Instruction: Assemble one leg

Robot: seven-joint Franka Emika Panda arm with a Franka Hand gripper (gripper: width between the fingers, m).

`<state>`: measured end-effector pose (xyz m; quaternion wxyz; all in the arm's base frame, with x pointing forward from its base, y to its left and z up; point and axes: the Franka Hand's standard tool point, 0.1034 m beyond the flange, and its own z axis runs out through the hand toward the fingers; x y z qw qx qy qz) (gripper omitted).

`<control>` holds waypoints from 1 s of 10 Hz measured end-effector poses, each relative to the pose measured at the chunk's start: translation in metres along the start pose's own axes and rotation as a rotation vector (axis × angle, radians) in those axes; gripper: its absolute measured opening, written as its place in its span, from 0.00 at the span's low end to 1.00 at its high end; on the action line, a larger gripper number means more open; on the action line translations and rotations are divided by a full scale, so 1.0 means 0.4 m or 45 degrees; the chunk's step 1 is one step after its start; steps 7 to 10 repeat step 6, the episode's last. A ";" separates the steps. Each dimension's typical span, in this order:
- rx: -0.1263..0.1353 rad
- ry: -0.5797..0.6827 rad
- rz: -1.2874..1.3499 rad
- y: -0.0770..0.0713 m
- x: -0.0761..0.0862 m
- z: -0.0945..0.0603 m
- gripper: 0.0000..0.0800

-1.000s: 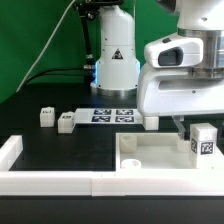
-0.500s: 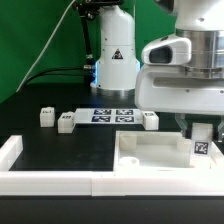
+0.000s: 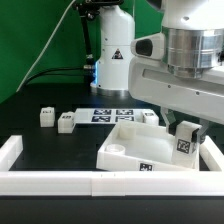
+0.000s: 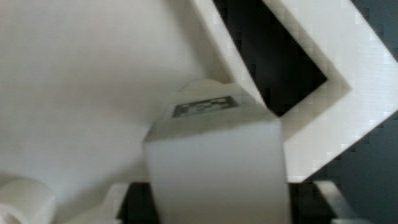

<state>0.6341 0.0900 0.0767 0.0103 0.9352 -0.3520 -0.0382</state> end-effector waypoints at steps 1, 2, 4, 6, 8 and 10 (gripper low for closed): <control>0.000 0.000 -0.010 0.001 0.001 0.000 0.38; 0.001 -0.001 -0.008 0.000 0.001 0.001 0.38; 0.001 -0.001 -0.009 0.000 0.000 0.002 0.60; 0.000 -0.001 -0.009 0.000 0.000 0.003 0.80; 0.000 -0.001 -0.009 0.000 0.000 0.003 0.80; 0.000 -0.001 -0.009 0.000 0.000 0.003 0.80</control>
Offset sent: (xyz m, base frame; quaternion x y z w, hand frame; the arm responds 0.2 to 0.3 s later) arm 0.0000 0.0000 0.0000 0.0000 0.0000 0.0000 1.0000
